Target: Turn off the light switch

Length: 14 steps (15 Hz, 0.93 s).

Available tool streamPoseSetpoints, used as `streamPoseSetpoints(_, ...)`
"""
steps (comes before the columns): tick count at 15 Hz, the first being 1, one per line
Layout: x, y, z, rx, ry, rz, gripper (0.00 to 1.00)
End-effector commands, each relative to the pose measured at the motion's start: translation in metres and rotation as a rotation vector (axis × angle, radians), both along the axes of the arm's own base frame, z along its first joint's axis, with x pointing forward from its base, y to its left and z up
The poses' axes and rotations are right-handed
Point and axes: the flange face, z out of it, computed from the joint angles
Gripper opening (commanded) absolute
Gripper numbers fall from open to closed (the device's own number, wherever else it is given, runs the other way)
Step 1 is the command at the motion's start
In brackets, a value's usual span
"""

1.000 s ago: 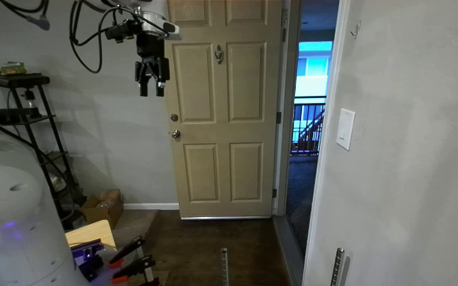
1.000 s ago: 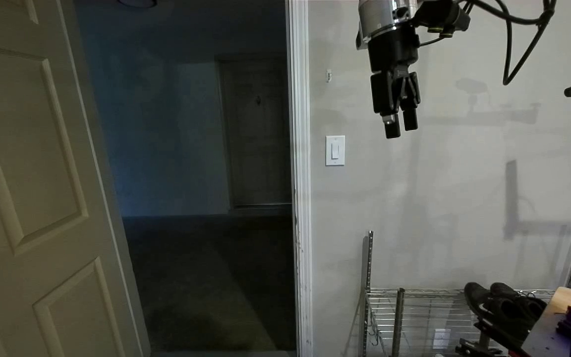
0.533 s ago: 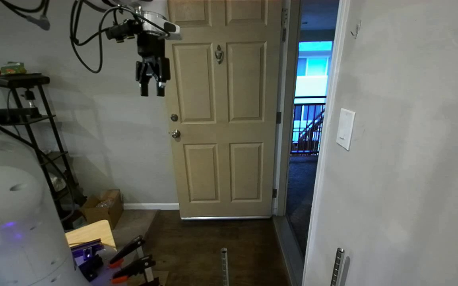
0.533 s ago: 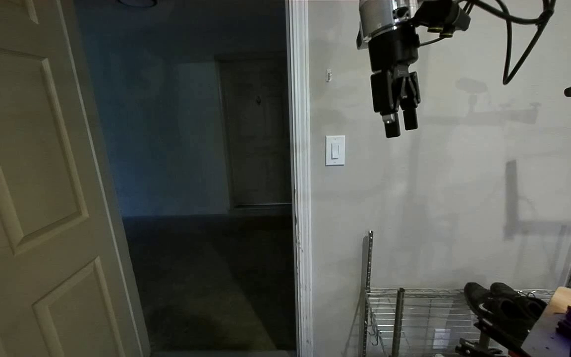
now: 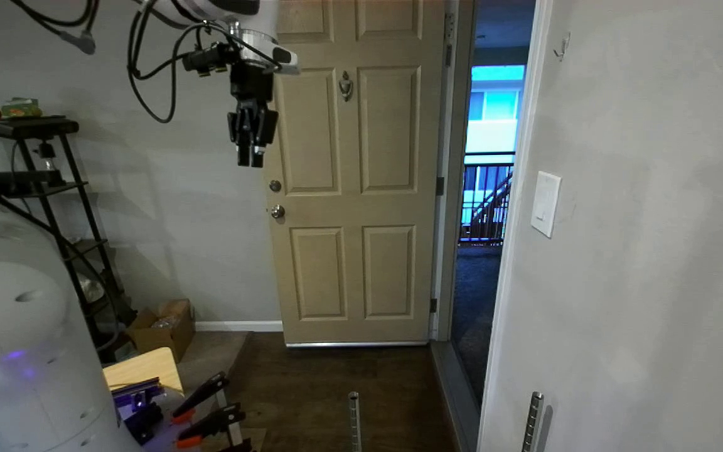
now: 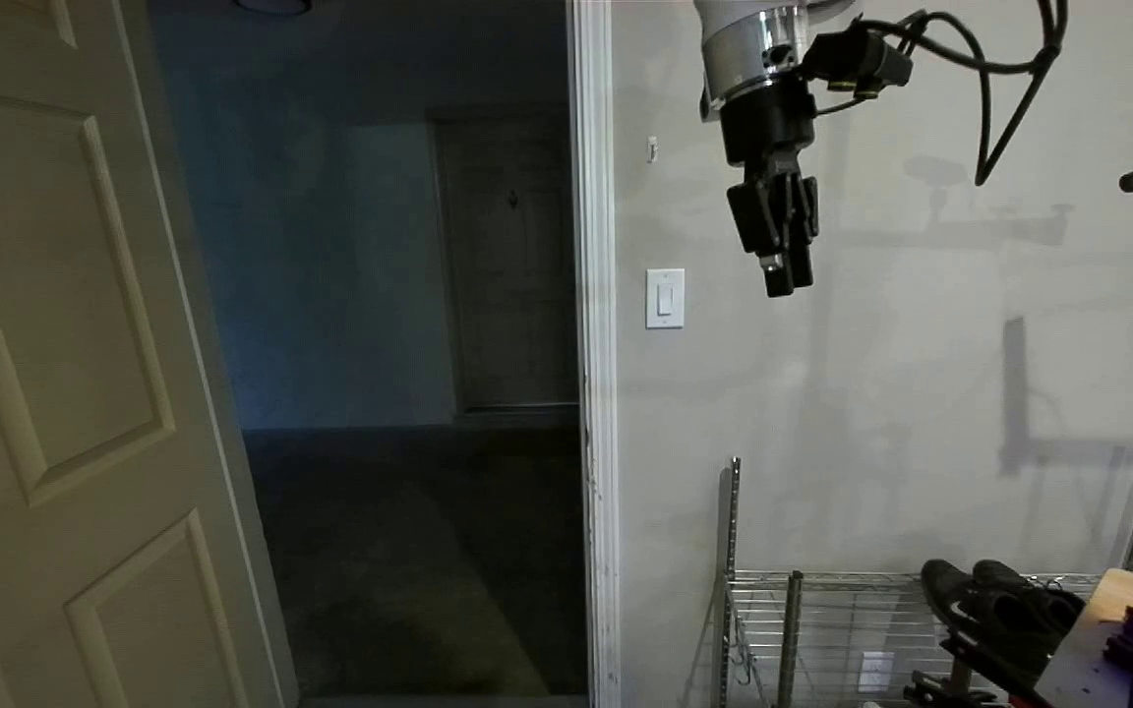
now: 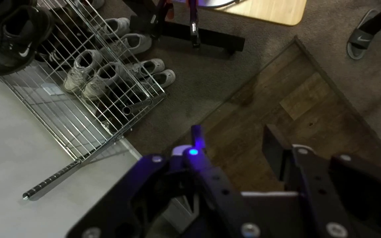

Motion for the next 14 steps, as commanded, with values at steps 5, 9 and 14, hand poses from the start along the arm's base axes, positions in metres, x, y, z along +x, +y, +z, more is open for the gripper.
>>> streamPoseSetpoints(5, 0.096, -0.028, -0.057, 0.070, -0.066, -0.053, 0.04)
streamPoseSetpoints(9, 0.136, -0.053, -0.069, 0.080, -0.211, -0.110, 0.03)
streamPoseSetpoints(14, 0.185, -0.094, -0.078, 0.019, -0.361, -0.152, 0.04)
